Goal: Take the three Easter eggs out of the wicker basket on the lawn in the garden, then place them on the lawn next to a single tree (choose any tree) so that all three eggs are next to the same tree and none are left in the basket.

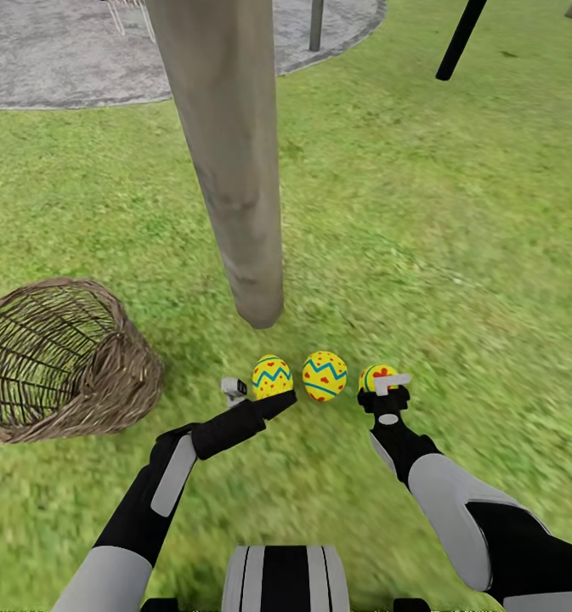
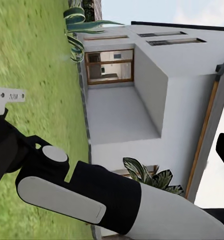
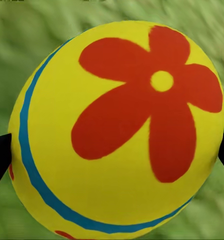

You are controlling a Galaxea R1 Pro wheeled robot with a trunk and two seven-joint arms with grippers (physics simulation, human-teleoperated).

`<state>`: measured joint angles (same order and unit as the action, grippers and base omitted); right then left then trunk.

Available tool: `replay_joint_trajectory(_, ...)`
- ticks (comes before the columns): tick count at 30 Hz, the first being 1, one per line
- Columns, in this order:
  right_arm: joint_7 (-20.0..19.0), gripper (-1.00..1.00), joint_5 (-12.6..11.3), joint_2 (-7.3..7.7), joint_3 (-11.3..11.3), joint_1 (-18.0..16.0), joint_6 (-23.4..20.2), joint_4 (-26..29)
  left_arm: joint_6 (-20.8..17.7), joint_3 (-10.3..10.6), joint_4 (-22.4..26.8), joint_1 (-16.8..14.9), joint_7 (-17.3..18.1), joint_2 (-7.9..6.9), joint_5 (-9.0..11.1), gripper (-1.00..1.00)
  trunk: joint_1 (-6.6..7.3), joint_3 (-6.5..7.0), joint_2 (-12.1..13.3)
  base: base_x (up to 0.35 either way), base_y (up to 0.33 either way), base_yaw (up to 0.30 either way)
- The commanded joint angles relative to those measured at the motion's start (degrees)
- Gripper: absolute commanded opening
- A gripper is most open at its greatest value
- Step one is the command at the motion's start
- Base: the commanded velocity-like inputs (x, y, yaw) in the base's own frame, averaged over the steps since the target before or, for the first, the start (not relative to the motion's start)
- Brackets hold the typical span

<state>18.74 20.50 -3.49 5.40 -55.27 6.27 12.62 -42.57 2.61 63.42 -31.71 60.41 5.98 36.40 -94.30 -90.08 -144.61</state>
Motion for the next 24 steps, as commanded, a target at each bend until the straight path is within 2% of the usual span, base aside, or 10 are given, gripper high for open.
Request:
replay_joint_trajectory(1,0.1,-1.00,-0.2,-0.02,0.9,0.0,0.2,-0.7,-0.4,0.0,0.0,0.0,0.0,-0.01,0.3,1.00,-0.04,-0.26,0.0,0.000,0.000,0.000)
replay_joint_trajectory(4,0.1,-1.00,-0.2,-0.02,0.9,0.0,0.2,-0.7,-0.4,0.0,0.0,0.0,0.0,-0.01,0.3,1.00,-0.12,-0.93,-0.1,0.000,0.000,0.000)
replay_joint_trajectory(16,0.0,-1.00,-0.2,-0.02,0.9,0.0,0.5,-0.7,-0.4,-0.1,-0.4,0.0,0.0,-0.01,0.4,1.00,-0.12,-0.93,-0.1,0.000,0.000,0.000)
replay_joint_trajectory(17,0.0,1.00,-0.2,-0.02,0.9,0.0,0.5,-0.7,-0.4,-0.1,-0.3,0.0,0.0,-0.01,0.4,1.00,-0.12,-0.93,-0.1,0.000,0.000,0.000)
replay_joint_trajectory(24,0.0,1.00,-0.2,-0.02,0.9,0.0,0.4,-0.7,-0.5,-0.2,-0.2,0.0,-0.2,-0.07,0.4,1.00,-0.12,-0.93,-0.1,0.000,0.000,0.000)
